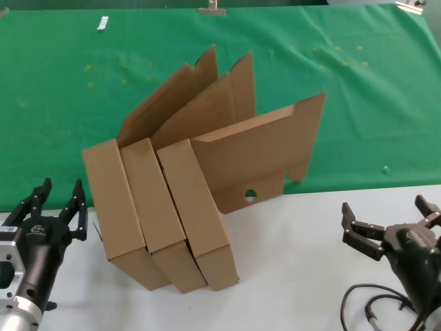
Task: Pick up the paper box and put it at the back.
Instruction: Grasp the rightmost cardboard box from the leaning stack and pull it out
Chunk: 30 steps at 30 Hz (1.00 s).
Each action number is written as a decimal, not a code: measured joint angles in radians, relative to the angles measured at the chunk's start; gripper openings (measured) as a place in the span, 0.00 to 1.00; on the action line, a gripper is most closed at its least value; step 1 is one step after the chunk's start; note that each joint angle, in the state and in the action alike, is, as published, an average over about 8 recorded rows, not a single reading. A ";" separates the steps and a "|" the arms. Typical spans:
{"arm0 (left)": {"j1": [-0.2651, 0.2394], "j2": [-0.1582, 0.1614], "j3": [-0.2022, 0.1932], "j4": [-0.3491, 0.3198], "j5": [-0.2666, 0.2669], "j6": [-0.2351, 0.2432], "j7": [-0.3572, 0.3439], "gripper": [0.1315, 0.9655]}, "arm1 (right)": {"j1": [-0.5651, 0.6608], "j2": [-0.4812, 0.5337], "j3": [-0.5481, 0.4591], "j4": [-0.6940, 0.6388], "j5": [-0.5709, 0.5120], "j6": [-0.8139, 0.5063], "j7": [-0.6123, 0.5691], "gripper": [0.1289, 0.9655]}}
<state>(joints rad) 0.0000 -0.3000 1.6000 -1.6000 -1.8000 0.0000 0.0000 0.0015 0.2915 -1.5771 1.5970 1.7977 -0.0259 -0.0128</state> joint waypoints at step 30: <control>0.000 0.000 0.000 0.000 0.000 0.000 0.000 0.84 | 0.133 -0.011 0.343 -0.361 0.254 -0.659 -0.549 1.00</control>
<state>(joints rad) 0.0000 -0.3000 1.6000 -1.6000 -1.7999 0.0000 -0.0001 0.1344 0.2806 -1.2344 1.2357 2.0512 -0.6852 -0.5619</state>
